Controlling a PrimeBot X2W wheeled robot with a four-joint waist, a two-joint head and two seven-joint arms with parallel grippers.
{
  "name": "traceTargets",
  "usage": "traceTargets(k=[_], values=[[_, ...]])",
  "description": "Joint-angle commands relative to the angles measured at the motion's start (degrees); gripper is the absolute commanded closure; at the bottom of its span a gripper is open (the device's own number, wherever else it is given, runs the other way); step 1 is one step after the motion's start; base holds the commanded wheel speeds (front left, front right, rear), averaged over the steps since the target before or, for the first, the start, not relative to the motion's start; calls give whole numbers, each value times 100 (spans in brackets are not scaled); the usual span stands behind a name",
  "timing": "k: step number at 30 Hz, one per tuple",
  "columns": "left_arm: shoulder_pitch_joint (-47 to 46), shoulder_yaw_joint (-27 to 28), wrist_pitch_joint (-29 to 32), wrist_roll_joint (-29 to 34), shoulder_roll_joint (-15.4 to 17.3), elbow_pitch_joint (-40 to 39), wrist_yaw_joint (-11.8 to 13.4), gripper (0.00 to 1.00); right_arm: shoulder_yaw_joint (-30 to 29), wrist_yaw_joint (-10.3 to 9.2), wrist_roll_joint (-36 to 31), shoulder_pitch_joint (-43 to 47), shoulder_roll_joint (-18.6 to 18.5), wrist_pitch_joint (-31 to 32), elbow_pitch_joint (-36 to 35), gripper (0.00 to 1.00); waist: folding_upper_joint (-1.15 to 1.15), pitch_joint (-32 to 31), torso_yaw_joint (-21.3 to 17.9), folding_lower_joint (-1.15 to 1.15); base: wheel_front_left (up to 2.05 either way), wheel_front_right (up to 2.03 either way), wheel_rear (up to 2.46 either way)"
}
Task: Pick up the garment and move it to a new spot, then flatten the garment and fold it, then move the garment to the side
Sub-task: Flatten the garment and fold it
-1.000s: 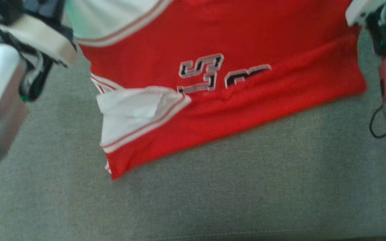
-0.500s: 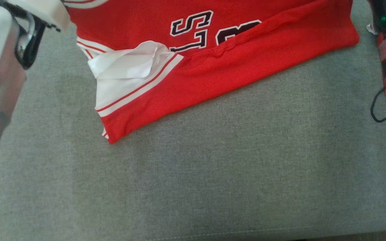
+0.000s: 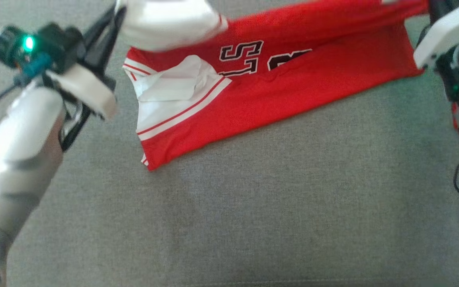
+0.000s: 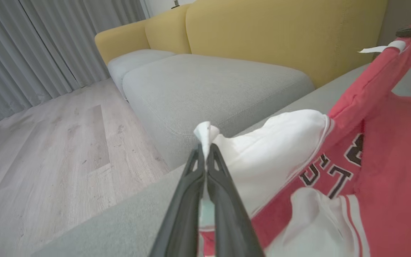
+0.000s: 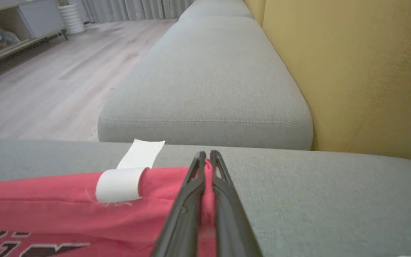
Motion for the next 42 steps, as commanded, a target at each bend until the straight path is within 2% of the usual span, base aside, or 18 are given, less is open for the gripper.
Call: traceTargets(k=[1,7,13,18,27,28,29,30,35,42], values=[[8,127,3,-28,368,-214,19,100,207,-5,73,114,-103,81,-136,100,0,-134,38,1,0,0,0],[565,-20,313,-138,609,-778,87,100,701,-5,226,411,-372,333,-138,100,0,-264,98,1,0,0,0],[1155,-363,877,-145,866,-1585,192,100,1283,-5,142,582,-773,427,-126,100,0,-231,184,1,0,0,0],[1349,-498,1191,-225,900,-2041,248,100,1643,-5,-149,479,-1019,344,40,100,0,-81,237,1,0,0,0],[1300,-705,1573,-237,922,-2290,172,100,2197,-5,-617,180,-1147,216,426,100,0,153,295,1,0,0,0],[1294,-718,1590,-244,911,-2293,165,92,2217,-5,-668,139,-1158,155,472,100,0,169,298,1,0,0,0],[1289,-725,1597,-246,900,-2295,166,51,2195,-5,-698,100,-1159,89,536,8,0,178,297,1,0,0,0],[1285,-728,1597,-244,890,-2293,176,0,2150,-5,-670,89,-1122,106,636,0,0,180,293,1,0,0,0],[1259,-556,1287,-253,827,-2292,385,0,1867,-5,-492,-29,-960,-196,870,0,0,65,221,1,0,0,0],[1360,289,284,-625,644,-2279,1118,0,1049,-5,112,-146,-517,-1200,791,0,0,-367,59,1,0,0,0]])
